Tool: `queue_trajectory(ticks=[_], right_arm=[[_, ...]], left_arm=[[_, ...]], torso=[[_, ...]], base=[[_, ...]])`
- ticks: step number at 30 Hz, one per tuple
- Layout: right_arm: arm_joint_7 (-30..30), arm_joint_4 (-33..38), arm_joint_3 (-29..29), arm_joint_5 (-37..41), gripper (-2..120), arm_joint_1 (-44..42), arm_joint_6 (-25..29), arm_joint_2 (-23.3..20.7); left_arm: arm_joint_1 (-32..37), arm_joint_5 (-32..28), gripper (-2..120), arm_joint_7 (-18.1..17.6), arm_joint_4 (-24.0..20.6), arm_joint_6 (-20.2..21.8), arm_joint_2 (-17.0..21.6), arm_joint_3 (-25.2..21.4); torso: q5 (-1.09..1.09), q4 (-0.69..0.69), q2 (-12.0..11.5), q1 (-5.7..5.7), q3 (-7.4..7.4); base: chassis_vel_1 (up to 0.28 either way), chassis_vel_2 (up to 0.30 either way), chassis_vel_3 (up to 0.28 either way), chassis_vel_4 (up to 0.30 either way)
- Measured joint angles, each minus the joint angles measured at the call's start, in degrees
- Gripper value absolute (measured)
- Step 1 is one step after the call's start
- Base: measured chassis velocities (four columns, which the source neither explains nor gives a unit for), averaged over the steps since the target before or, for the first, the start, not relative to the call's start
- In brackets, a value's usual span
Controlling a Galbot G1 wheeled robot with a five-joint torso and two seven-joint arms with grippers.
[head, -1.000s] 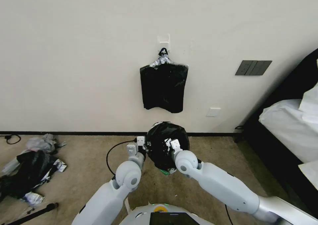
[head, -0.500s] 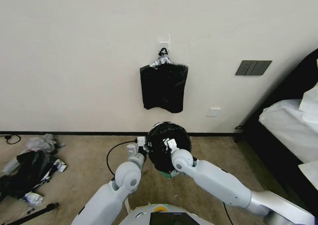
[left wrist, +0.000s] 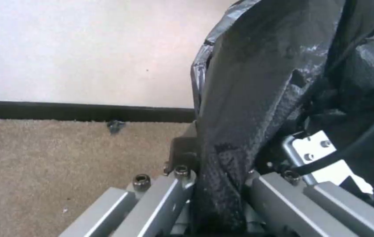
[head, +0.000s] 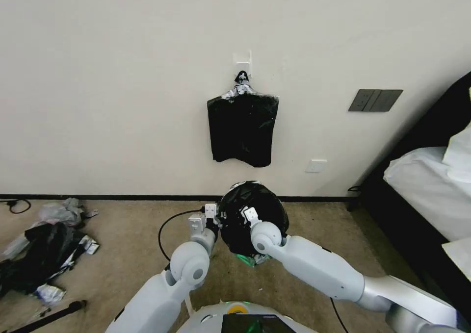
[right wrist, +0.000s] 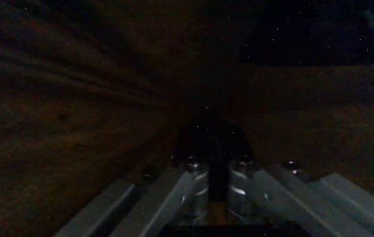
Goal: Place a trash bag onto the trash bin.
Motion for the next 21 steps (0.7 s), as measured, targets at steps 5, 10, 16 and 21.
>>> queue_trajectory(ticks=[5, 10, 16, 21], right_arm=[[0.0, -0.8, -1.1, 0.1, 0, 0.2, 0.0, 0.0], [0.0, -1.4, -1.1, 0.1, 0, 0.1, 0.0, 0.2], [0.0, -1.2, -0.5, 0.1, 0, -0.2, 0.0, 0.0], [0.0, 0.2, 0.6, 0.3, 0, -0.9, 0.0, -0.8]], left_arm=[[0.1, 0.5, 1, 0.5, -0.2, 0.0, 0.0, 0.2], [0.1, 0.5, 1, 0.5, -0.3, 0.0, -0.1, 0.3], [0.2, 0.6, 1, 0.6, -0.5, 0.0, 0.1, 0.3], [0.1, 0.6, 1, 0.6, -0.2, 0.0, 0.1, 0.1]], torso=[[0.01, 0.0, 0.0, 0.0, 0.0], [0.01, 0.0, 0.0, 0.0, 0.0], [0.01, 0.0, 0.0, 0.0, 0.0], [0.01, 0.0, 0.0, 0.0, 0.0]], base=[[0.0, 0.0, 0.0, 0.0], [0.0, 0.0, 0.0, 0.0], [0.0, 0.0, 0.0, 0.0], [0.0, 0.0, 0.0, 0.0]])
